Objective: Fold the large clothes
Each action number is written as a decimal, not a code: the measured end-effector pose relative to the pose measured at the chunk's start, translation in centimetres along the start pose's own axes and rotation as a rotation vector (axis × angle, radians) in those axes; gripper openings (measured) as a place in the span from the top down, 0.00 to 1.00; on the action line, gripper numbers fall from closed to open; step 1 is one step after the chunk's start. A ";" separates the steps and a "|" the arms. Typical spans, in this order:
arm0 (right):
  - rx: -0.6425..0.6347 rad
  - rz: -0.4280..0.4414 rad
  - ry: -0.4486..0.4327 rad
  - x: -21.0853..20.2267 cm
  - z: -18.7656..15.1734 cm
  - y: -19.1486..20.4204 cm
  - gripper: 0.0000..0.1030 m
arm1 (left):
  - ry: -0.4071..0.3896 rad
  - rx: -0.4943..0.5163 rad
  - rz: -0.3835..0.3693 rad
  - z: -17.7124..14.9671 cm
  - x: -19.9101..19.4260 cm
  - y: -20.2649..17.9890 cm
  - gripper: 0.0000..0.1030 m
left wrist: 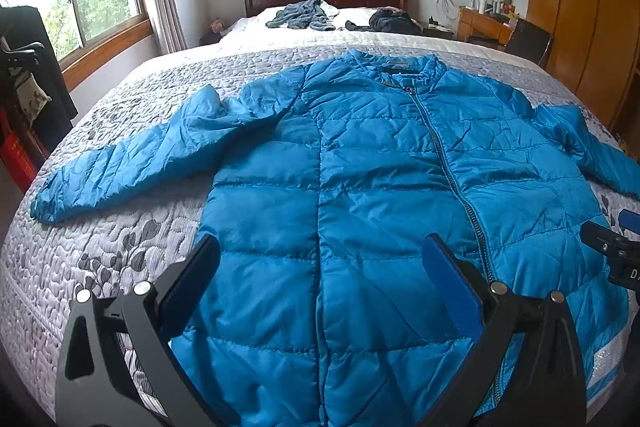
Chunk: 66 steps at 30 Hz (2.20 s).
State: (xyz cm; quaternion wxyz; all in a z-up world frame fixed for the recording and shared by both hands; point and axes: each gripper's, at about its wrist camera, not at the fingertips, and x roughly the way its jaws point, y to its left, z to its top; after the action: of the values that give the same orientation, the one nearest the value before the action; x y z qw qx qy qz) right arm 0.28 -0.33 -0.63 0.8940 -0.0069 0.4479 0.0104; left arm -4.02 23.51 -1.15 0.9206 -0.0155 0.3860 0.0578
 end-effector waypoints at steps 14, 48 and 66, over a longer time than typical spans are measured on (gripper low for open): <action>0.000 -0.001 0.001 0.0 0.0 -0.1 0.04 | -0.009 0.002 0.008 0.1 -0.5 -0.1 0.03; -0.001 -0.003 -0.002 -0.1 0.1 -0.1 0.04 | -0.010 -0.003 0.012 -0.1 -0.8 0.3 0.03; -0.002 -0.003 -0.003 -0.2 0.2 0.0 0.04 | -0.010 -0.001 0.014 -0.1 -0.6 0.2 0.03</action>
State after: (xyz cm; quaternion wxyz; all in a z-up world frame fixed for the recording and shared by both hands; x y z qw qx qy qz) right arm 0.30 -0.32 -0.37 0.8947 -0.0084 0.4465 0.0094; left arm -4.58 23.63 -0.76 0.9220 -0.0130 0.3816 0.0646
